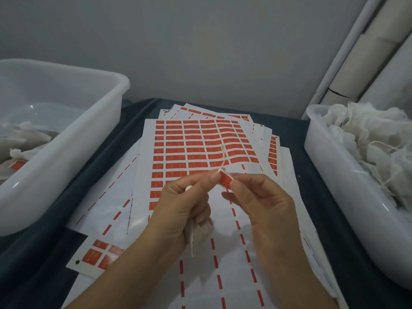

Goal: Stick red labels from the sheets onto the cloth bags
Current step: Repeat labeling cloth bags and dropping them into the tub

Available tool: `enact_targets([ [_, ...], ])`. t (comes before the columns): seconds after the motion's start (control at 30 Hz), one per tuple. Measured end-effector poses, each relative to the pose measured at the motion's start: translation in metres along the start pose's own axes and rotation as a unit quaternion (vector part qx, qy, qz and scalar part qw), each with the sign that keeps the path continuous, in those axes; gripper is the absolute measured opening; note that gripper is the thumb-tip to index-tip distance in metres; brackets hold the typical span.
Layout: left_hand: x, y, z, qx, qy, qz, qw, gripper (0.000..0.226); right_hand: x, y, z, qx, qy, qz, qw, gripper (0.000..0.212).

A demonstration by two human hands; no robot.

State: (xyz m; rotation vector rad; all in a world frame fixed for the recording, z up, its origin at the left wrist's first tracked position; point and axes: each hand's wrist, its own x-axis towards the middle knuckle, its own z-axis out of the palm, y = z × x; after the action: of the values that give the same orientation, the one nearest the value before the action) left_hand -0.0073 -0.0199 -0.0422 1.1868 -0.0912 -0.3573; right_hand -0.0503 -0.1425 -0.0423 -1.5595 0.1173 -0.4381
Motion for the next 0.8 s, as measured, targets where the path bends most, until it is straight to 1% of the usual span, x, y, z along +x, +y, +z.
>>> enact_targets([
  [0.13,0.000,-0.001,0.000,0.002,-0.002,0.000,1.000,0.025,-0.001,0.002,0.001,0.050,-0.001,0.007,0.999,0.016],
  [0.3,0.000,-0.003,-0.001,0.001,-0.008,-0.006,1.000,0.022,0.000,0.002,0.001,0.076,-0.008,0.021,0.997,0.013],
  [0.43,0.000,-0.005,-0.001,-0.015,-0.010,-0.017,1.000,0.019,0.000,0.004,-0.001,0.062,0.001,0.001,0.998,0.012],
  [0.53,-0.001,-0.010,0.001,-0.038,-0.011,-0.036,0.999,0.013,-0.001,0.007,0.000,0.009,0.024,-0.031,0.999,0.014],
  [0.6,-0.004,-0.013,0.003,-0.106,-0.007,-0.070,0.992,0.010,-0.003,0.010,0.004,-0.015,0.041,-0.041,0.998,0.009],
  [0.63,-0.004,-0.015,0.004,-0.145,-0.002,-0.087,0.986,0.008,-0.003,0.010,0.006,-0.016,0.047,-0.039,0.998,0.010],
  [0.7,-0.005,-0.016,0.004,-0.187,0.002,-0.106,0.977,0.007,-0.004,0.010,0.008,-0.021,0.062,-0.038,0.997,0.022],
  [0.77,-0.003,-0.011,0.002,-0.175,0.013,-0.100,0.979,0.010,-0.002,0.007,0.007,0.000,0.060,-0.039,0.997,0.030],
  [0.8,0.000,-0.008,-0.001,-0.145,0.021,-0.088,0.985,0.011,-0.001,0.009,0.005,0.007,0.053,-0.044,0.998,0.033],
])
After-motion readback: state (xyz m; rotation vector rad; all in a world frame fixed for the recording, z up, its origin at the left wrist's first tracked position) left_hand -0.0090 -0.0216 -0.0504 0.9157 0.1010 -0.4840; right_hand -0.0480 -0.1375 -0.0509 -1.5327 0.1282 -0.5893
